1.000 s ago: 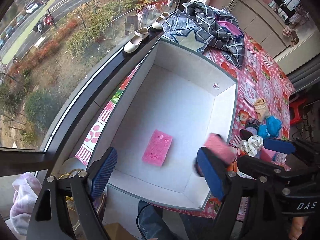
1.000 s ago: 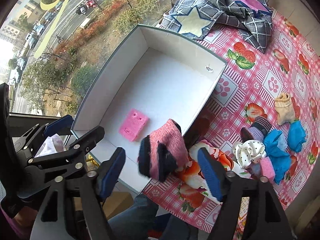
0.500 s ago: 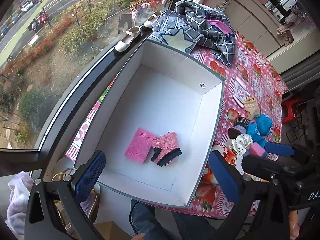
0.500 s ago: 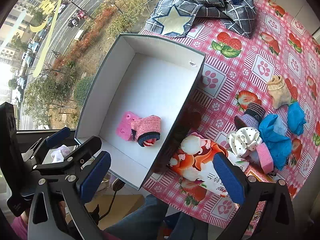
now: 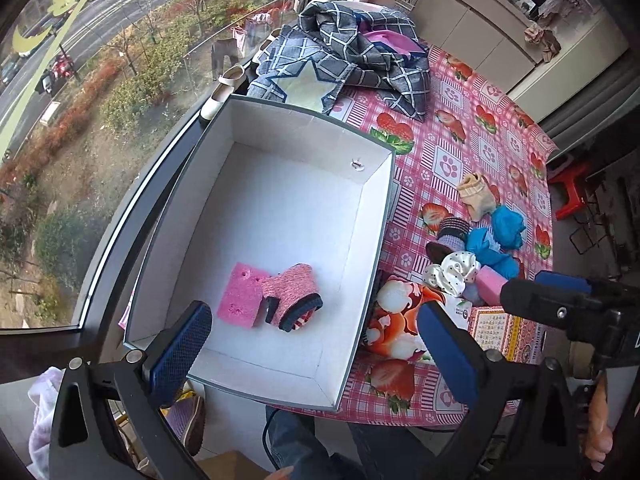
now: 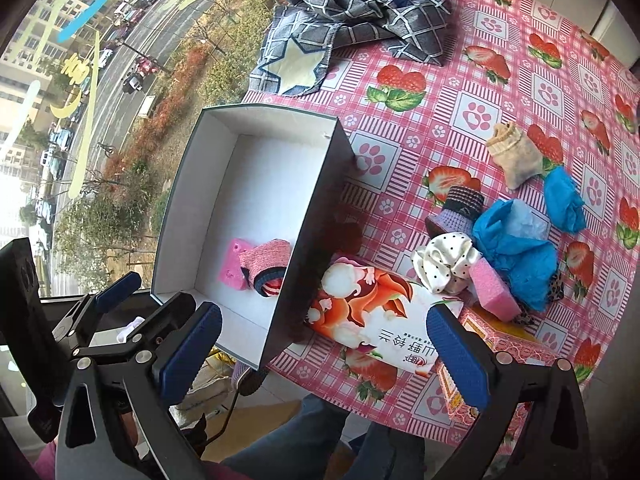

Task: Organize soft objects
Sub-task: 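Move both tools back toward the pile of soft items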

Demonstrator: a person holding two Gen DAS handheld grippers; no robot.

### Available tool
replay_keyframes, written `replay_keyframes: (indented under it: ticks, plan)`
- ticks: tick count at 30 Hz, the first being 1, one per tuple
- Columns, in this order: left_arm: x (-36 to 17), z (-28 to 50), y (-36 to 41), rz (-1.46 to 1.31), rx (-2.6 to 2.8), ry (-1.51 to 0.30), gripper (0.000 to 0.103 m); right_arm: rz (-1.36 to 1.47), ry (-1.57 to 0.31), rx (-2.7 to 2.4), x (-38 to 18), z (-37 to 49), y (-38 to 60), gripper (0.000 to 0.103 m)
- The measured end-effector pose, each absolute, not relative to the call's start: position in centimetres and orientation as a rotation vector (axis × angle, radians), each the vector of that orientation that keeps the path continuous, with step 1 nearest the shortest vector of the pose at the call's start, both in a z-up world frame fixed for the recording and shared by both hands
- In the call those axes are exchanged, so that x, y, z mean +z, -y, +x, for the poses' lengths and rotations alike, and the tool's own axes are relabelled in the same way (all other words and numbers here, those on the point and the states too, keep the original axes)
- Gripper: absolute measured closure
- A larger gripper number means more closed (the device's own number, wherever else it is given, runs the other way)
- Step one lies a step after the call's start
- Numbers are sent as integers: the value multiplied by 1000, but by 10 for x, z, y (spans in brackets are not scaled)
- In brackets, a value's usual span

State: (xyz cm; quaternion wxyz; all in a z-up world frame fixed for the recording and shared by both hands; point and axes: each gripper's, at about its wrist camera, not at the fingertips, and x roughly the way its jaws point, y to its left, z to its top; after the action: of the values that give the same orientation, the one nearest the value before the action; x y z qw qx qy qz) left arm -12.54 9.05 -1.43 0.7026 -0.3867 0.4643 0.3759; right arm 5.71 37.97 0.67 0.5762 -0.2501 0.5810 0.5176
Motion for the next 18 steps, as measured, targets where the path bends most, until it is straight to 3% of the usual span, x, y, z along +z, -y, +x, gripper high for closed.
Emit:
replay_keyframes:
  ticks: [18]
  plan:
    - [-2, -65, -69, -740, 748, -1105, 0, -406, -1399, 1080, 14, 141, -320, 0]
